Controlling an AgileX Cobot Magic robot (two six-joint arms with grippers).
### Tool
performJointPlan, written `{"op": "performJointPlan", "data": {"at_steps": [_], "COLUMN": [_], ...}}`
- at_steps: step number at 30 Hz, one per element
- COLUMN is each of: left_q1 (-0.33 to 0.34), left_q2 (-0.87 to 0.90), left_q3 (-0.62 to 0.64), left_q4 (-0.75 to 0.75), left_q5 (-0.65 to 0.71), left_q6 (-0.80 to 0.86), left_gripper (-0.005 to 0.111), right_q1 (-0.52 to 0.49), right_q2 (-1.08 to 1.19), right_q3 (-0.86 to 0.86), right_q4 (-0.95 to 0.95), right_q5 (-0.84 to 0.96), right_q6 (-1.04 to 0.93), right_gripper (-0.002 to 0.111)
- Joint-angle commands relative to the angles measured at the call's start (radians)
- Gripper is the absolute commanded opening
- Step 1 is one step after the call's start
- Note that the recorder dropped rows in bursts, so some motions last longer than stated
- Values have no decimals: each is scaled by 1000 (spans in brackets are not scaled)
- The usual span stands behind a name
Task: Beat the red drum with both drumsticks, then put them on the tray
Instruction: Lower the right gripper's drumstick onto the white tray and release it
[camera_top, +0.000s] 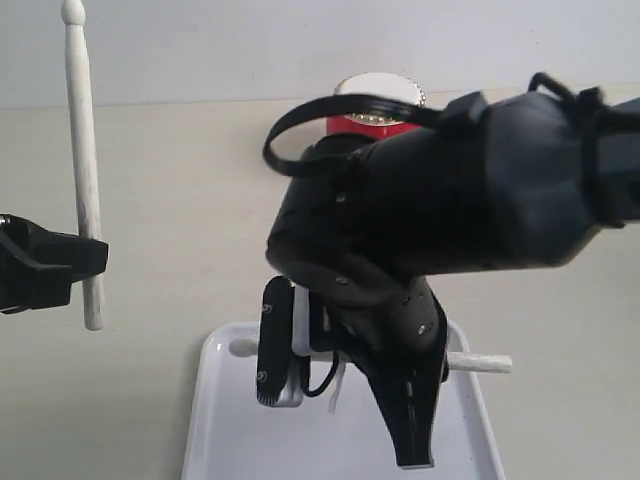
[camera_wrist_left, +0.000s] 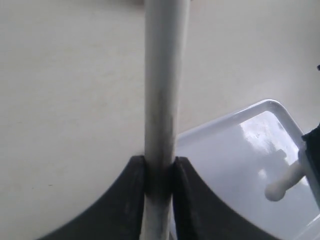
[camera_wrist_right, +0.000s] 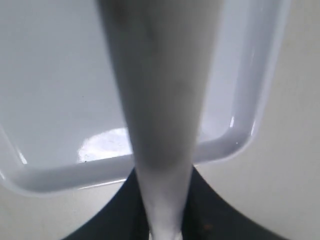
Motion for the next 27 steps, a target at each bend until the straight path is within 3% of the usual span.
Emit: {"op": "performJointPlan", "data": {"at_steps": [1,18,27], "left_q1": [-2,-2,-2], "left_q2": [-11,-11,-9], "left_q3": [3,3,3], "left_q4": [-2,-2,-2], "left_q5": [-8,-10,-32], "left_q6": [-2,-2,-2], "left_gripper": [0,0,0], "right_q1": [29,29,29], "right_q2": [57,177,177], "right_q3": [-30,-62,-62], "right_q4": [-41,-147,-145], "right_q5": [-2,-136,-140], "right_q6": [-18,46,61], "right_gripper": [0,0,18]}}
